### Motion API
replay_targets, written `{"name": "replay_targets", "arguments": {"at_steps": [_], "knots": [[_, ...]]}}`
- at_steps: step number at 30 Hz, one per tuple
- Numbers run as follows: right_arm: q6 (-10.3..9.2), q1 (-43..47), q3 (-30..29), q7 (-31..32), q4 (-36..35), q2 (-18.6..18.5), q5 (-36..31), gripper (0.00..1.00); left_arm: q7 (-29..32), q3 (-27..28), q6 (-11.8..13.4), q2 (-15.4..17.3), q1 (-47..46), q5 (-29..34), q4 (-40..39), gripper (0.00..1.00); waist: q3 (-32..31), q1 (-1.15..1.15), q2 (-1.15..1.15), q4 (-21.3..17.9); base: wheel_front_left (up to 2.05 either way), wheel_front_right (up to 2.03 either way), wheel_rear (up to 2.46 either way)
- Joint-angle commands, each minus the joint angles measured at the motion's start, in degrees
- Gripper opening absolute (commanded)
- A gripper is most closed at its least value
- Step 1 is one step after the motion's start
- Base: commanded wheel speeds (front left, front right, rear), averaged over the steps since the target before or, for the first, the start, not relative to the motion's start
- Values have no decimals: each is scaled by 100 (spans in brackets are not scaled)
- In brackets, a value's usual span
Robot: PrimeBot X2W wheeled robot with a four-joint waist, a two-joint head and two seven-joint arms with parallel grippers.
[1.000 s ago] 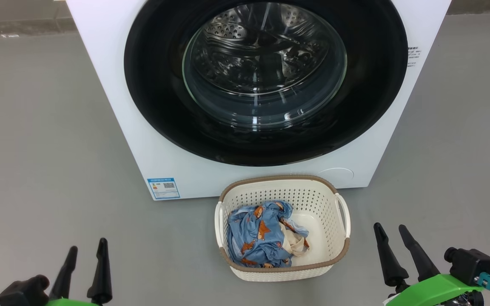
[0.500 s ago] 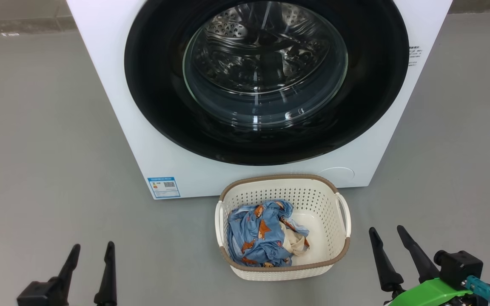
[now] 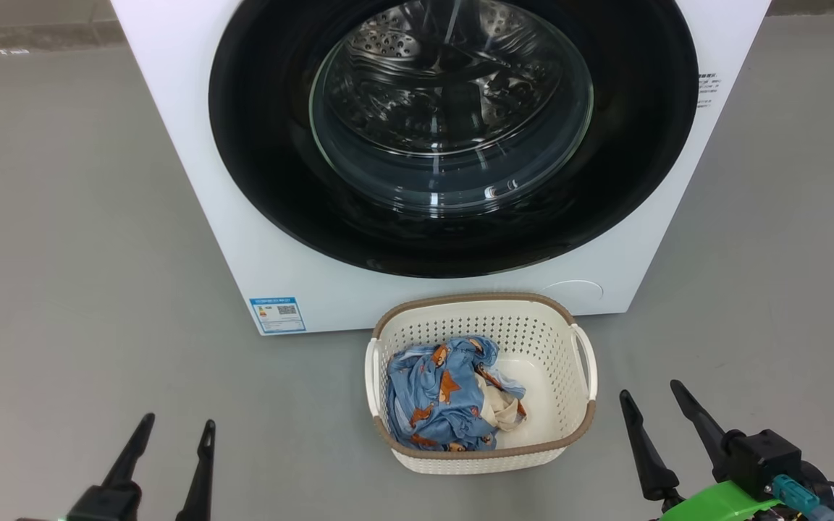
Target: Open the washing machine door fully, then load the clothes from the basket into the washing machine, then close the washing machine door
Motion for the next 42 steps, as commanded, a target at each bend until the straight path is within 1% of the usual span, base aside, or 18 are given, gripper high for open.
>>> {"name": "replay_targets", "arguments": {"at_steps": [1,6,12,22,31,42], "knots": [[10,-64,154,-100,-182,-34,-230,100,-93,169,54,139,-100,230,-181,100,-1,0,0,-4,0,0,0],[10,-40,142,-184,-214,-27,-573,100,-178,252,135,116,-48,519,-86,100,-26,0,0,-10,0,0,0],[10,-32,100,-184,-222,-30,-564,100,-178,358,117,57,-52,479,31,100,-51,0,0,-9,0,0,0],[10,17,-54,-184,-221,6,-410,100,-178,605,-33,-83,-47,403,191,100,-94,0,0,-10,0,0,0],[10,21,-65,-184,-233,25,-337,100,-178,909,-165,-224,-57,343,227,100,-81,0,0,-31,0,0,0],[10,12,-60,-184,-235,41,-349,100,-178,1039,-274,-308,-99,402,235,100,-42,0,0,-38,20,20,-39]]}}
